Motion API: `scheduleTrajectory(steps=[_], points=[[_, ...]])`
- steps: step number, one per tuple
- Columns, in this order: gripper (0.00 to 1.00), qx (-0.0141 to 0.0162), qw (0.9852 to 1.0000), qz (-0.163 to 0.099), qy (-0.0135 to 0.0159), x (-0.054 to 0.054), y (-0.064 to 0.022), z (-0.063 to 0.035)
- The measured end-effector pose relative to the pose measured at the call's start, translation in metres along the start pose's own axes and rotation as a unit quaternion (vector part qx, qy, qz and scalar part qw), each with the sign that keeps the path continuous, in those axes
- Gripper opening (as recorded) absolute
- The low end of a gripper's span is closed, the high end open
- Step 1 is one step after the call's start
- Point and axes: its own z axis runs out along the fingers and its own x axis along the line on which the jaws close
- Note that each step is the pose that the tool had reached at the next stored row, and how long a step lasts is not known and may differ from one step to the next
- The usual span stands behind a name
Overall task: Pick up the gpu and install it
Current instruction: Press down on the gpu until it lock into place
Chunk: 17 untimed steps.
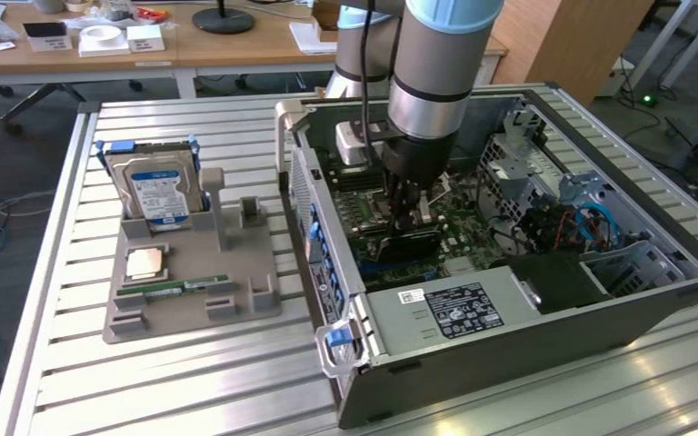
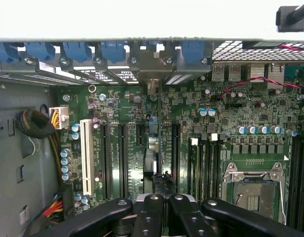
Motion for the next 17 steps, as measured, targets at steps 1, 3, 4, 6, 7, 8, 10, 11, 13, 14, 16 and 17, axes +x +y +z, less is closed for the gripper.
scheduleTrajectory(steps=[1, 3, 4, 6, 7, 8, 10, 11, 13, 14, 16, 17], points=[[0.11, 0.0, 1.0, 0.0, 0.0, 0.0, 0.0, 0.0], [0.11, 0.0001, 1.0, 0.0, -0.0001, 0.0, 0.0, 0.0002], [0.11, 0.0, 1.0, 0.0, -0.0001, 0.0, 0.0001, 0.0008], [0.11, -0.0001, 1.0, 0.0, 0.0001, 0.0, 0.0001, 0.001], [0.11, 0.0, 1.0, 0.0, 0.0001, 0.0, 0.0001, 0.001], [0.11, 0.0, 1.0, 0.0, 0.0, 0.0001, 0.0001, 0.0011], [0.11, 0.0001, 1.0, 0.0, -0.0001, 0.0, 0.0001, 0.0012], [0.11, 0.0001, 1.0, 0.0, -0.0001, 0.0, 0.0001, 0.0012], [0.11, 0.0001, 1.0, 0.0, -0.0001, 0.0, 0.0001, 0.0012], [0.11, 0.0, 1.0, 0.0, -0.0001, 0.0, 0.0001, 0.0012], [0.11, 0.0001, 1.0, 0.0, -0.0001, 0.0, 0.0002, 0.0013], [0.11, 0.0001, 1.0, 0.0, 0.0, 0.0, 0.0002, 0.0015]])
